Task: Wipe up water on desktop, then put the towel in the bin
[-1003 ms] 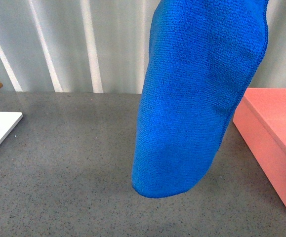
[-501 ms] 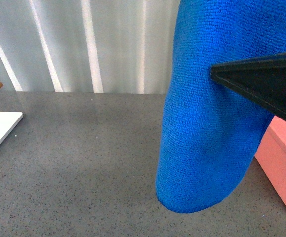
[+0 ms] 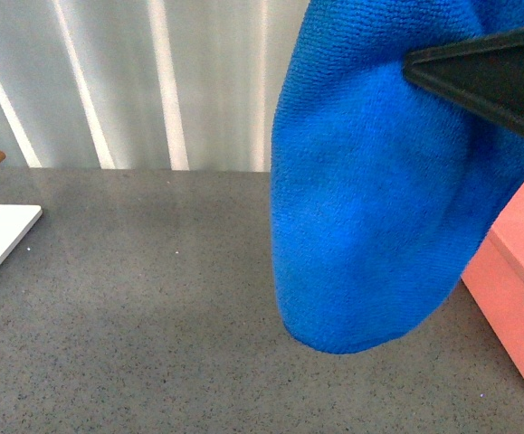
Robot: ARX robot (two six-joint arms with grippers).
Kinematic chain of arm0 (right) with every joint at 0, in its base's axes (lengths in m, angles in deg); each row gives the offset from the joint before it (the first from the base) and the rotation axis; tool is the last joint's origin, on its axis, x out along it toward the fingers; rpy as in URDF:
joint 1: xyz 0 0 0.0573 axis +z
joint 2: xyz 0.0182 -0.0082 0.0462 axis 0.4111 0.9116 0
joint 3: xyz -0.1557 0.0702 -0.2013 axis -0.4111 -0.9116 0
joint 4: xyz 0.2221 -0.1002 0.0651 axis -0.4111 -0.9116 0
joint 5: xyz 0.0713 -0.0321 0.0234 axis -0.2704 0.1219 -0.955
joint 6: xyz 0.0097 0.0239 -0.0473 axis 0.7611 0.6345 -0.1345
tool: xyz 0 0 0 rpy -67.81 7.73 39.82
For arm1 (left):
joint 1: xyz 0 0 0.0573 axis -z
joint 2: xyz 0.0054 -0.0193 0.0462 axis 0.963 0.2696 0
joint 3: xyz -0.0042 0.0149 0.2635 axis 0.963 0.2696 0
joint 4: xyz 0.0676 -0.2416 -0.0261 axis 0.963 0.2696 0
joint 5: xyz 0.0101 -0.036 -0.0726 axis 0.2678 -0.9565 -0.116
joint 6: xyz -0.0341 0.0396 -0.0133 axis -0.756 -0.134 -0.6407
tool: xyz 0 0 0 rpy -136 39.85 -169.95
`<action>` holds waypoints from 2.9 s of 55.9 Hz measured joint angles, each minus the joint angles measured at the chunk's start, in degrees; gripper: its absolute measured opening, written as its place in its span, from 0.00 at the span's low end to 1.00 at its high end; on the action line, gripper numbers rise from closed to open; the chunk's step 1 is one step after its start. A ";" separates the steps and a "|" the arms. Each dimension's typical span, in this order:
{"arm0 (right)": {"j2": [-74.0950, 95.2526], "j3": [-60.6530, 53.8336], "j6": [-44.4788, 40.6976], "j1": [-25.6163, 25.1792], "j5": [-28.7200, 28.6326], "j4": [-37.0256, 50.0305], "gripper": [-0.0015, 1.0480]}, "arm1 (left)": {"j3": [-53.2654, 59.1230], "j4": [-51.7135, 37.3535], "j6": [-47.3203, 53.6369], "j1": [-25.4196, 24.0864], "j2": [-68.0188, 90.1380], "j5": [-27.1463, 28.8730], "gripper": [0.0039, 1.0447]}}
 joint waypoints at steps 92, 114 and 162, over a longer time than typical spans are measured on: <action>0.35 7.65 0.09 -6.64 7.10 -13.27 0.04 | 30.73 29.35 47.23 -56.72 -36.26 0.37 0.83; 0.37 7.48 -0.55 -6.03 7.87 -14.14 0.04 | 60.02 -16.68 21.84 -43.23 -58.12 22.10 0.15; -0.33 7.48 -4.02 -3.85 13.22 -19.52 0.04 | 70.44 -10.60 20.63 -27.74 -75.19 36.96 0.03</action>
